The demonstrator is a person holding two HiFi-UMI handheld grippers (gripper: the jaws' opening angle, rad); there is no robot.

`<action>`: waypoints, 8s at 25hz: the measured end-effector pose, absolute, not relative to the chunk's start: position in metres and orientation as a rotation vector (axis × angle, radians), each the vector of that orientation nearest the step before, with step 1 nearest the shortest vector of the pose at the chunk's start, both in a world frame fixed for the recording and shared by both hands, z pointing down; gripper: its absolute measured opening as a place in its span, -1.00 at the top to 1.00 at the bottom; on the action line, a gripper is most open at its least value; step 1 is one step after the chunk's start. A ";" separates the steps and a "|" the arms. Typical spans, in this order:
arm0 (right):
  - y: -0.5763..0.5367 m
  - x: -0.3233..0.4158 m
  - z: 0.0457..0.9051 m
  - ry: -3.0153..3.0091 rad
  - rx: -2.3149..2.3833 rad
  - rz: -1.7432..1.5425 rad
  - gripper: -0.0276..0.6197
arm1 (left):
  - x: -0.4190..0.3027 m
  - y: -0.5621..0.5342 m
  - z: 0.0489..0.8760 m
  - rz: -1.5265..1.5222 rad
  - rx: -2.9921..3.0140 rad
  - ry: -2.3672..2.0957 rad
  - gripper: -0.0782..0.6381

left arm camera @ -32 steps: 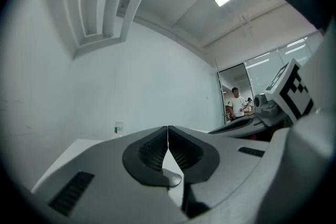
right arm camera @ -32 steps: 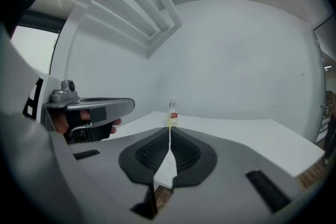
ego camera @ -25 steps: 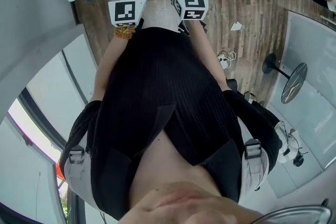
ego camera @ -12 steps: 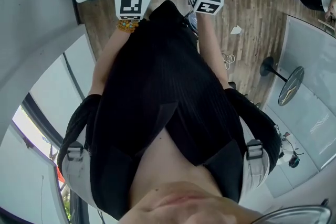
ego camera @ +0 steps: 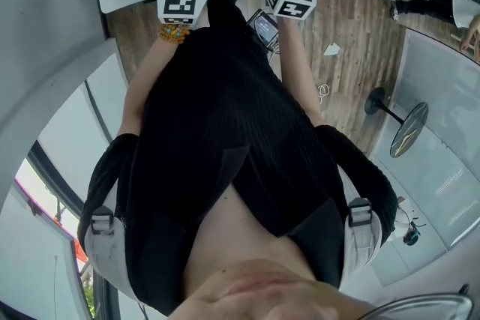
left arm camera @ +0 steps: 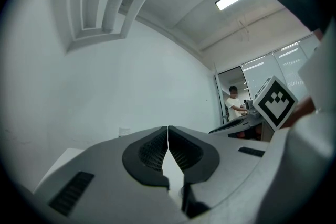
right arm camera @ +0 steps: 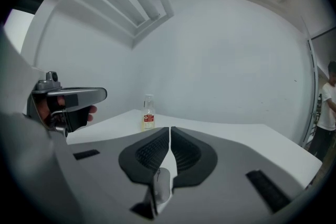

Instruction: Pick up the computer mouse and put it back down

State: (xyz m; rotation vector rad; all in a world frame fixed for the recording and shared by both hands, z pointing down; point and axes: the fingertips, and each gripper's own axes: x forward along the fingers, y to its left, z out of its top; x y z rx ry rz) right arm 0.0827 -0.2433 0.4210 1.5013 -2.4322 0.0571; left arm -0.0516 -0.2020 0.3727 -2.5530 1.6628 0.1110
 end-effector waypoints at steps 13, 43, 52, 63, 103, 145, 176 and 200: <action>-0.266 0.077 0.451 -2.446 1.430 0.163 0.80 | -0.050 -0.222 0.384 0.078 -2.569 1.681 0.74; -0.274 0.056 0.564 -2.255 1.191 0.461 0.07 | -0.067 -0.224 0.405 0.000 -2.568 1.746 0.74; -0.272 0.054 0.596 -2.201 1.132 0.521 0.05 | -0.070 -0.226 0.408 -0.025 -2.557 1.762 0.74; -0.271 0.052 0.614 -2.145 1.118 0.528 0.05 | -0.075 -0.227 0.411 -0.028 -2.555 1.765 0.74; -0.274 0.051 0.608 -2.137 1.141 0.528 0.05 | -0.074 -0.229 0.411 -0.049 -2.552 1.758 0.74; -0.278 0.052 0.572 -2.218 1.226 0.442 0.05 | -0.087 -0.219 0.409 -0.046 -2.551 1.759 0.74; -0.254 0.034 0.388 -2.544 1.441 0.152 0.05 | -0.079 -0.208 0.406 -0.038 -2.574 1.707 0.74; -0.246 0.050 0.378 -2.567 1.475 0.131 0.05 | -0.060 -0.203 0.407 -0.059 -2.592 1.667 0.74</action>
